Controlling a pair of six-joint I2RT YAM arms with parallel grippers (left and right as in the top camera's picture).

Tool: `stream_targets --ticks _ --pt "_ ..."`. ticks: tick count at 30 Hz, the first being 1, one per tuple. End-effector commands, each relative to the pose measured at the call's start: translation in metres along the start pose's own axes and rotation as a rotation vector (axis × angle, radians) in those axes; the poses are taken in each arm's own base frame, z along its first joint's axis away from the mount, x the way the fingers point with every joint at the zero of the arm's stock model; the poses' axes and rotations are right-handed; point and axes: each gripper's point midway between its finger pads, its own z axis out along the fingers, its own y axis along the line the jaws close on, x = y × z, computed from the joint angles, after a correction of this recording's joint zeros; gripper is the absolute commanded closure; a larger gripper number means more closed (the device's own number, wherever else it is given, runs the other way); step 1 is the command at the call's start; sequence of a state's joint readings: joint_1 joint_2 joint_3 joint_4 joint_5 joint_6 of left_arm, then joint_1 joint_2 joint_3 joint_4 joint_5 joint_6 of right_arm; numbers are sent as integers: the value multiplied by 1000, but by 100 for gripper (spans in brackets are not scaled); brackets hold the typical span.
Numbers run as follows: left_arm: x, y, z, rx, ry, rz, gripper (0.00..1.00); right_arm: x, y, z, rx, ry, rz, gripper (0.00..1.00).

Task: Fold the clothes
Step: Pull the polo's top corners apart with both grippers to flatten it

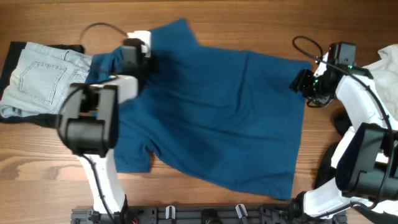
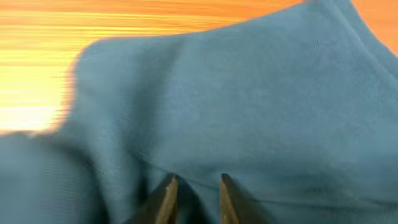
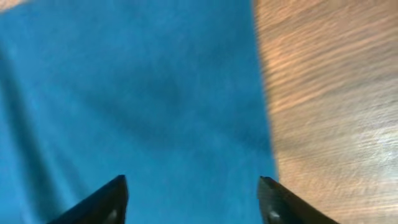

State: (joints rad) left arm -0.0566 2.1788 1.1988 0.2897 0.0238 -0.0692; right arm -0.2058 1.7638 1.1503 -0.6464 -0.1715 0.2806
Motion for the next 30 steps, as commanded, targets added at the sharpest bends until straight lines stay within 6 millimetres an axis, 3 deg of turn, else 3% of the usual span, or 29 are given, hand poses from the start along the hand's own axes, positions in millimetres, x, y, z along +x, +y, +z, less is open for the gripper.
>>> stream_targets --ticks 1,4,7,10,14,18,23,26,30 --pt "20 68 6 -67 98 -183 81 -2 -6 14 21 -39 -22 29" --pt "-2 74 -2 -56 81 -213 80 -7 0 24 -23 -68 -25 29" --pt "-34 65 -17 -20 31 -206 74 -8 5 40 -62 -60 -20 29" --pt "-68 54 -41 21 -38 -194 55 -6 14 59 -133 -38 -24 30" --pt "-101 43 -77 53 -86 -185 44 -5 37 80 -269 -28 -61 35" --pt "-116 36 -117 62 -80 -185 42 -8 49 94 -317 -43 -65 43" --pt "-129 27 -174 60 -76 -185 42 -1 61 107 -298 -42 -109 74" --pt "-139 22 -209 63 -101 -178 41 -17 57 104 -241 -91 -114 96" --pt "-150 16 -250 66 -146 -169 41 -71 57 79 -243 -211 -100 96"
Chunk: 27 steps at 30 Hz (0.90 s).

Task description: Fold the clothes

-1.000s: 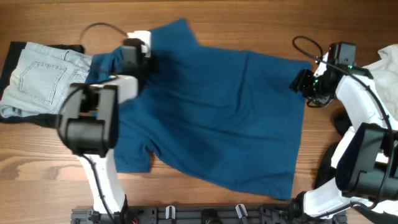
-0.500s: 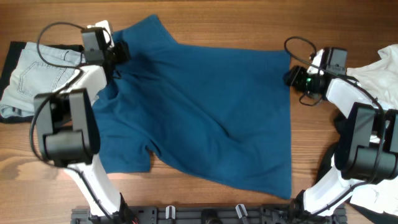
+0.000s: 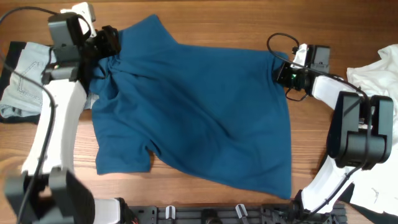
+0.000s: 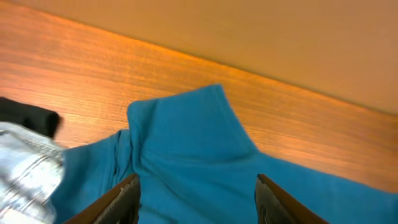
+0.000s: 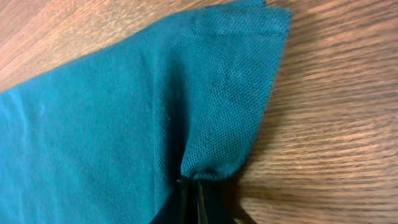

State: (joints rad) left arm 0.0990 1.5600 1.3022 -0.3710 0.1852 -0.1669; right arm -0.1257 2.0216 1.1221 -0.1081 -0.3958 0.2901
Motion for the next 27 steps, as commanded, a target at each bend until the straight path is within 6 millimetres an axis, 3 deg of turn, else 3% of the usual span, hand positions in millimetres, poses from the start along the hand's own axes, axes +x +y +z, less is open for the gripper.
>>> stream_targets --ticks 1,5,8,11,12,13,14,15,20,21,22,25,27 --pt "-26 -16 -48 25 -93 23 41 -53 -21 -10 70 -108 17 96" --pt "-31 -20 -66 31 -119 28 41 -125 -30 -47 66 -268 70 96" --pt "-27 -20 -66 28 -103 25 41 -167 -45 -79 73 -371 102 96" --pt "-23 -18 -66 23 -84 21 41 -182 -54 -95 80 -406 110 96" --pt "-21 -18 -66 22 -78 20 40 -183 -57 -98 74 -405 117 81" --pt "-20 -18 -66 21 -73 19 40 -181 -58 -99 61 -395 120 48" --pt "-19 -17 -65 19 -67 18 39 -178 -57 -99 49 -380 115 25" --pt "-17 -17 -65 17 -61 17 37 -175 -56 -101 37 -363 105 17" --pt "1 -4 -70 -52 6 2 35 -158 -42 -119 8 -290 64 8" --pt "6 -1 -72 -69 25 -1 22 -155 -35 -127 -4 -278 48 6" --pt "11 1 -75 -81 44 -5 16 -151 -27 -136 -21 -267 35 5" --pt "30 4 -84 -99 120 -16 7 -141 -1 -168 -60 -245 24 4" --pt "48 11 -89 -136 188 -28 12 -132 13 -190 -67 -233 29 3"
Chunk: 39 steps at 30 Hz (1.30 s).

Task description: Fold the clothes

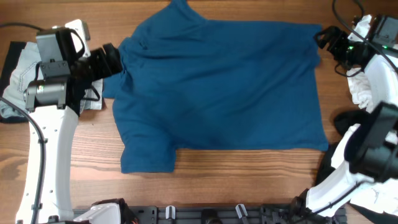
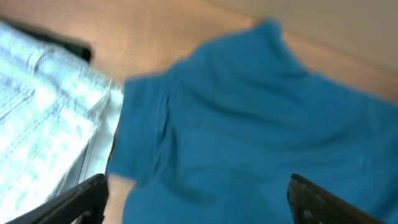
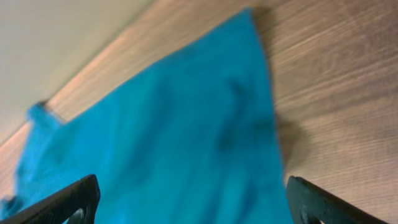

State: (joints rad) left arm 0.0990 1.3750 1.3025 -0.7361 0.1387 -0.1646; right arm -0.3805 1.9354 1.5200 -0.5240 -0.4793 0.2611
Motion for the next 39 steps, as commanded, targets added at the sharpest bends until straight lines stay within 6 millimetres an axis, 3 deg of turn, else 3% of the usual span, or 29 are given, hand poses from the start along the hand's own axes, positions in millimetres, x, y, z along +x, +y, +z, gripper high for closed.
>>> stream_targets --ticks 1,4,9,13,17,19,24,26,28,30,33,39 --pt "18 10 -18 -56 59 -13 16 -9 54 -70 -95 -59 -92 4" --pt "60 20 -16 -108 227 -137 27 11 66 -101 -85 -18 -66 4" --pt "141 42 2 -207 487 -248 29 45 68 -122 -58 87 6 4" --pt "205 64 24 -269 609 -304 29 77 59 -117 -30 202 77 4" --pt "251 81 38 -301 683 -363 46 100 47 -104 -10 262 106 5" --pt "266 86 42 -312 709 -368 46 109 40 -98 0 281 118 5" --pt "277 86 57 -288 719 -382 46 130 26 -84 17 327 143 5" --pt "281 82 59 -270 737 -393 52 137 21 -80 24 343 153 5" --pt "283 73 60 -219 759 -417 66 146 15 -77 42 358 161 5" --pt "283 59 59 -142 780 -441 94 152 6 -74 74 366 162 5" --pt "283 51 51 -106 821 -479 96 160 -4 -72 119 377 177 4" --pt "250 76 27 -124 770 -540 96 178 -41 -73 325 383 284 0"
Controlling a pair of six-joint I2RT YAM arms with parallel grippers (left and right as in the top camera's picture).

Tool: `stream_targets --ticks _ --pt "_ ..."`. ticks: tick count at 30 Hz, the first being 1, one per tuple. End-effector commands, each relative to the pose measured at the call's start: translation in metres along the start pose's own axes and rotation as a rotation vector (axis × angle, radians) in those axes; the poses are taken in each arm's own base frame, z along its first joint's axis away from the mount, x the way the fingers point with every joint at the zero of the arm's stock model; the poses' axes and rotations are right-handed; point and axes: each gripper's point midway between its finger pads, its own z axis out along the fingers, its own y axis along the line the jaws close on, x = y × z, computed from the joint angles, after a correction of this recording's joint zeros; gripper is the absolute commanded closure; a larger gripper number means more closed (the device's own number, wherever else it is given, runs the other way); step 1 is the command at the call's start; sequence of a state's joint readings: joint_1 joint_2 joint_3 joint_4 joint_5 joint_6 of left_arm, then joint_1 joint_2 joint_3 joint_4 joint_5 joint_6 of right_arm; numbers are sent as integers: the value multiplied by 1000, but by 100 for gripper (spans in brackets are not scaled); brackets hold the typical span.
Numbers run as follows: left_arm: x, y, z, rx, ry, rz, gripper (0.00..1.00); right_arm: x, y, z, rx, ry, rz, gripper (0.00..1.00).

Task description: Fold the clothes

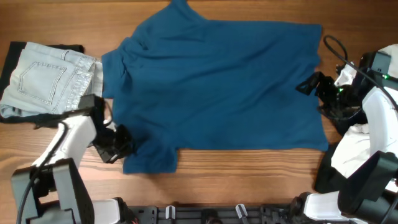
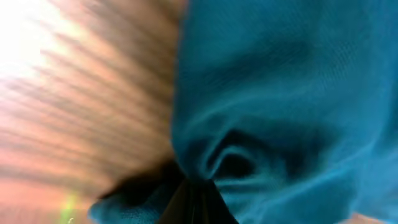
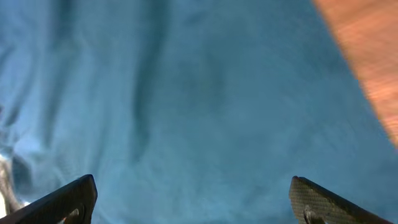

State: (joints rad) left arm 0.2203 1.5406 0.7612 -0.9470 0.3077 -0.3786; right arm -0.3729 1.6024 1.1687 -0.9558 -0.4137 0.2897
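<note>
A blue T-shirt lies spread flat across the table in the overhead view. My left gripper sits at the shirt's lower left sleeve. In the left wrist view the left gripper is shut on a bunched fold of blue fabric. My right gripper hovers at the shirt's right edge, about halfway down it. In the right wrist view the right gripper is wide open above the blue cloth, with nothing between its fingers.
Folded light jeans rest on a black garment at the far left. White clothing lies at the right edge, near the right arm. A black rack runs along the front edge.
My left gripper has moved from the shirt's upper left down to the lower left sleeve and has shut on it. My right gripper has moved from the top right corner to the right edge, still open.
At first the shirt lay skewed, my left gripper shut on its upper left part and the right open over the right corner. Then the right was shut on that corner and the left open. Then the shirt lay straight and flat, both open. Now the left grips the lower sleeve.
</note>
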Motion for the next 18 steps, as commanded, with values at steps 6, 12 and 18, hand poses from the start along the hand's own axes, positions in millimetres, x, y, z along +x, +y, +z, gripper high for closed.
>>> stream_targets --ticks 6,12,18 --pt "-36 25 -57 92 -190 -88 96 37 -53 33 191 75 148 13" --pt "-39 25 -59 95 -207 -76 96 55 -83 34 292 109 227 18" --pt "-40 25 -59 96 -212 -71 96 82 -93 24 336 224 232 19"
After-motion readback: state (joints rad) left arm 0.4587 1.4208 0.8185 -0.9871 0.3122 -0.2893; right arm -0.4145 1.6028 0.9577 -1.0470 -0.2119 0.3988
